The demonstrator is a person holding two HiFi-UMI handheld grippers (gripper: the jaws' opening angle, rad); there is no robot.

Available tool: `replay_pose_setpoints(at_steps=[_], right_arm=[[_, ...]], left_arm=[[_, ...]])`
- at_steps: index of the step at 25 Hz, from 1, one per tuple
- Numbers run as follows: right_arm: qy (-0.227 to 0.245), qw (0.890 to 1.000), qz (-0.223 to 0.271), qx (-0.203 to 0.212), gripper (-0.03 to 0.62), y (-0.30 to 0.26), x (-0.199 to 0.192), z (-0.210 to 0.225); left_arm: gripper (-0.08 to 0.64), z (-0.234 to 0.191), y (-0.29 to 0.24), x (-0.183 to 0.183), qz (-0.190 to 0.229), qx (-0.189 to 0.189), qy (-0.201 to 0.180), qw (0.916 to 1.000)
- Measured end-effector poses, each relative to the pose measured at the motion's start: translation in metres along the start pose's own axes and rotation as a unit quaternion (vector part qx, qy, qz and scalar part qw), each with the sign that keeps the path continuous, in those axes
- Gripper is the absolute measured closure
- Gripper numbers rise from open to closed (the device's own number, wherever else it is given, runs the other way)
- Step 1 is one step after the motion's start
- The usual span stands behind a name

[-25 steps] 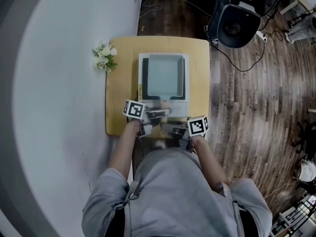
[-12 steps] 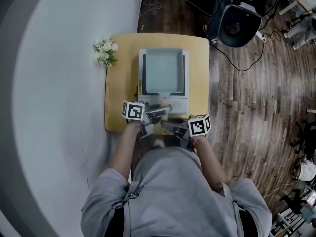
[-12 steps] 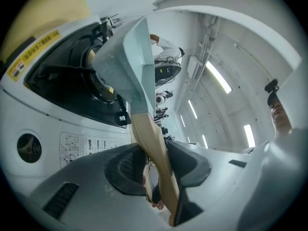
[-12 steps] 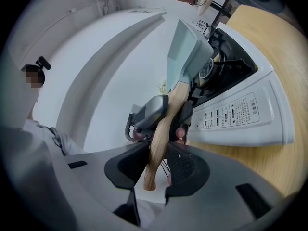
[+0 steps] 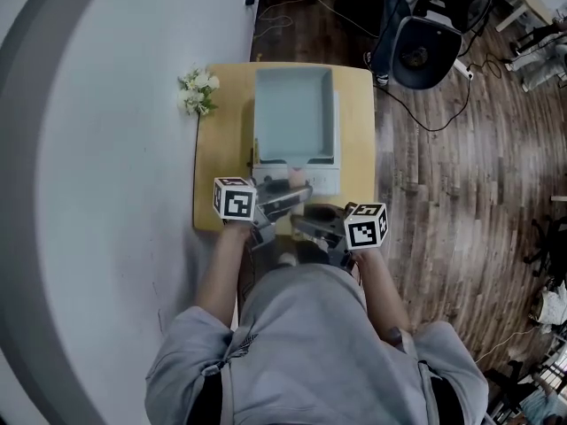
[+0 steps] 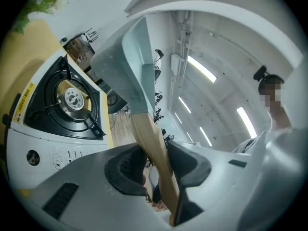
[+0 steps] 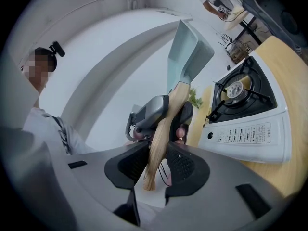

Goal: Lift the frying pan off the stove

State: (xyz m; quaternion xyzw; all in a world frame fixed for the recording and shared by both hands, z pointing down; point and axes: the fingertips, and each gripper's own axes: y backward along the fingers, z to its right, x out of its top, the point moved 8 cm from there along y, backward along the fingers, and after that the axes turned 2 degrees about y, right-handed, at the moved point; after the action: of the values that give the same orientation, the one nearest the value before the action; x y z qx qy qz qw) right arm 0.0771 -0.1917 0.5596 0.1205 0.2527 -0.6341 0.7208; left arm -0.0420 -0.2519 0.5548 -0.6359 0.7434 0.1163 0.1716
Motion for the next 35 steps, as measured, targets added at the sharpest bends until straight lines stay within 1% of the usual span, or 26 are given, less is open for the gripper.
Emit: replay_pose_setpoints(at_steps=[8, 19, 24, 30, 35], right_arm=[[0.06, 0.998, 0.01, 0.003, 0.48, 0.003, -0.009, -0.051], [0.121, 0.992, 0.021, 0.01, 0.48, 0.009, -0.043, -0.125], [0.138, 0.99, 0.029, 0.013, 0.48, 0.009, -0.066, -0.159], [0.159, 0.987, 0.039, 0.005, 0.48, 0.008, -0.099, -0.197], [0.17, 0.984, 0.047, 0.006, 0.48, 0.018, -0.121, -0.223]], left_arm=[[0.43, 0.055, 0.016, -0.011, 0.004, -0.005, -0.064, 0.9979], [0.426, 0.128, 0.043, -0.051, 0.021, -0.016, -0.123, 0.992], [0.426, 0.159, 0.059, -0.076, 0.025, -0.02, -0.145, 0.9889], [0.425, 0.191, 0.078, -0.109, 0.024, -0.033, -0.163, 0.9858], [0.425, 0.216, 0.081, -0.134, 0.021, -0.039, -0.178, 0.9831]])
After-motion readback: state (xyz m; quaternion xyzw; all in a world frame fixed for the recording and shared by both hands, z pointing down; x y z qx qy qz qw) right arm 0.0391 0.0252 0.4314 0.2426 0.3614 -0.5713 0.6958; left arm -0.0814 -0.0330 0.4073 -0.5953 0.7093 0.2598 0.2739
